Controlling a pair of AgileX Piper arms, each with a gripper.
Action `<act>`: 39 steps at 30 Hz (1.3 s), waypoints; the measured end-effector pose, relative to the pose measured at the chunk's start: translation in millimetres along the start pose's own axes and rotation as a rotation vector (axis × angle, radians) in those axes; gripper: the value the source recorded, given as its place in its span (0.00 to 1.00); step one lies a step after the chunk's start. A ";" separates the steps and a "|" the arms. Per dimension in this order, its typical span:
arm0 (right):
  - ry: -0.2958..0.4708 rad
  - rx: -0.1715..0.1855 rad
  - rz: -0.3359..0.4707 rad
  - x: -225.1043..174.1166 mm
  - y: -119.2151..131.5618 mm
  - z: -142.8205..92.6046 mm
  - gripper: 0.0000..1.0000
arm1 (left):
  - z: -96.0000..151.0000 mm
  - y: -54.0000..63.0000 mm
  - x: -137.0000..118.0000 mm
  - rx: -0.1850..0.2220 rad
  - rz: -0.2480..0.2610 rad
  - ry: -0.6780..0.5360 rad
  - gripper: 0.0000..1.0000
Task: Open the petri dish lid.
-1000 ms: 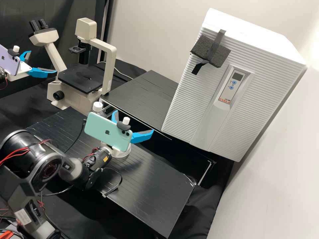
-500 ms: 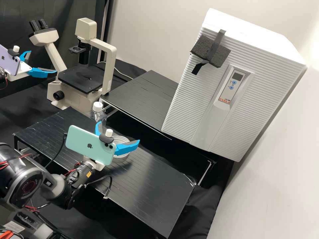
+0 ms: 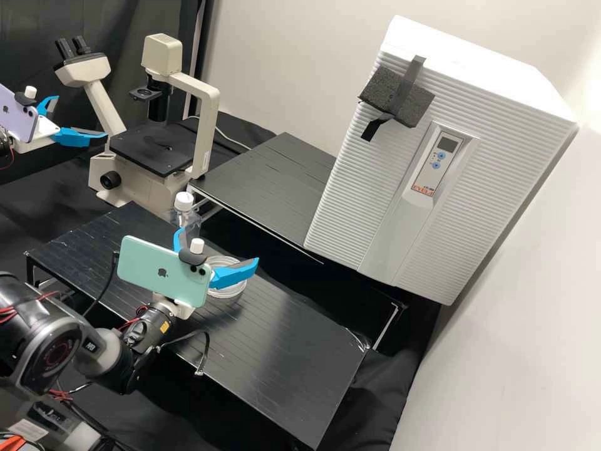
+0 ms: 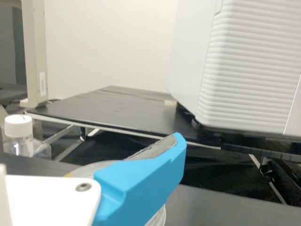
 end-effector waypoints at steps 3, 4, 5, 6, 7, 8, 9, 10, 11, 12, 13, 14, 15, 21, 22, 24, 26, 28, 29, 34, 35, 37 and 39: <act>-0.018 -0.009 -0.008 1.0 -1.8 2.8 1.00 | 0.0 0.0 0.0 0.000 0.000 0.000 1.00; -0.024 -0.007 -0.010 1.3 -2.4 3.7 1.00 | 0.0 0.0 0.0 0.000 0.000 0.000 1.00; -0.030 -0.005 -0.012 1.6 -2.9 4.6 1.00 | 0.0 0.0 0.0 0.000 0.000 0.000 1.00; -0.035 -0.004 -0.017 2.0 -3.9 5.5 1.00 | 0.0 0.0 0.0 0.000 0.000 0.000 1.00; -0.038 -0.004 -0.021 2.2 -4.6 6.2 1.00 | 0.0 0.0 0.0 0.000 0.000 0.000 1.00; -0.041 -0.003 -0.025 2.4 -5.1 6.7 1.00 | 0.0 0.0 0.0 0.000 0.000 0.000 1.00; -0.042 -0.003 -0.026 2.5 -5.3 6.9 1.00 | 0.0 0.0 0.0 0.000 0.000 0.000 1.00; -0.046 -0.003 -0.026 2.6 -5.5 7.6 1.00 | 0.0 0.0 0.0 0.000 0.000 0.000 1.00; -0.050 -0.003 -0.025 2.6 -5.1 8.3 1.00 | 0.0 0.0 0.0 0.000 0.000 0.000 1.00; -0.050 -0.003 -0.025 2.6 -5.2 8.3 1.00 | 0.0 0.0 0.0 0.000 0.000 0.000 1.00; -0.050 -0.003 -0.025 2.6 -5.2 8.3 1.00 | 0.0 0.0 0.0 0.000 0.000 0.000 1.00; -0.050 -0.003 -0.025 2.6 -5.2 8.3 1.00 | 0.0 0.0 0.0 0.000 0.000 0.000 1.00; -0.050 -0.003 -0.025 2.6 -5.2 8.3 1.00 | 0.0 0.0 0.0 0.000 0.000 0.000 1.00; -0.050 -0.003 -0.025 2.6 -5.2 8.3 1.00 | 0.0 0.0 0.0 0.000 0.000 0.000 1.00; -0.053 -0.003 -0.022 2.6 -4.7 8.8 1.00 | 0.0 0.0 0.0 0.000 0.000 0.000 1.00; -0.060 -0.004 -0.016 2.4 -3.6 10.1 1.00 | 0.0 0.0 0.0 0.000 0.000 0.000 1.00; -0.065 -0.005 -0.012 2.3 -2.8 11.0 1.00 | 0.0 0.0 0.0 0.000 0.000 0.000 1.00; -0.068 -0.006 -0.010 2.2 -2.4 11.5 1.00 | 0.0 0.0 0.0 0.000 0.000 0.000 1.00; -0.072 -0.008 -0.007 2.1 -1.7 12.3 1.00 | 0.0 0.0 0.0 0.000 0.000 0.000 1.00; -0.082 -0.009 0.002 1.8 -0.1 14.1 1.00 | 0.0 0.0 0.0 0.000 0.000 0.000 1.00; -0.083 -0.009 0.001 1.9 -0.3 14.3 1.00 | 0.0 0.0 0.0 0.000 0.000 0.000 1.00; -0.092 -0.007 -0.009 2.5 -2.1 16.1 1.00 | 0.0 0.0 0.0 0.000 0.000 0.000 1.00; -0.102 -0.004 -0.021 3.2 -4.1 18.0 1.00 | 0.0 0.0 0.0 0.000 0.000 0.000 1.00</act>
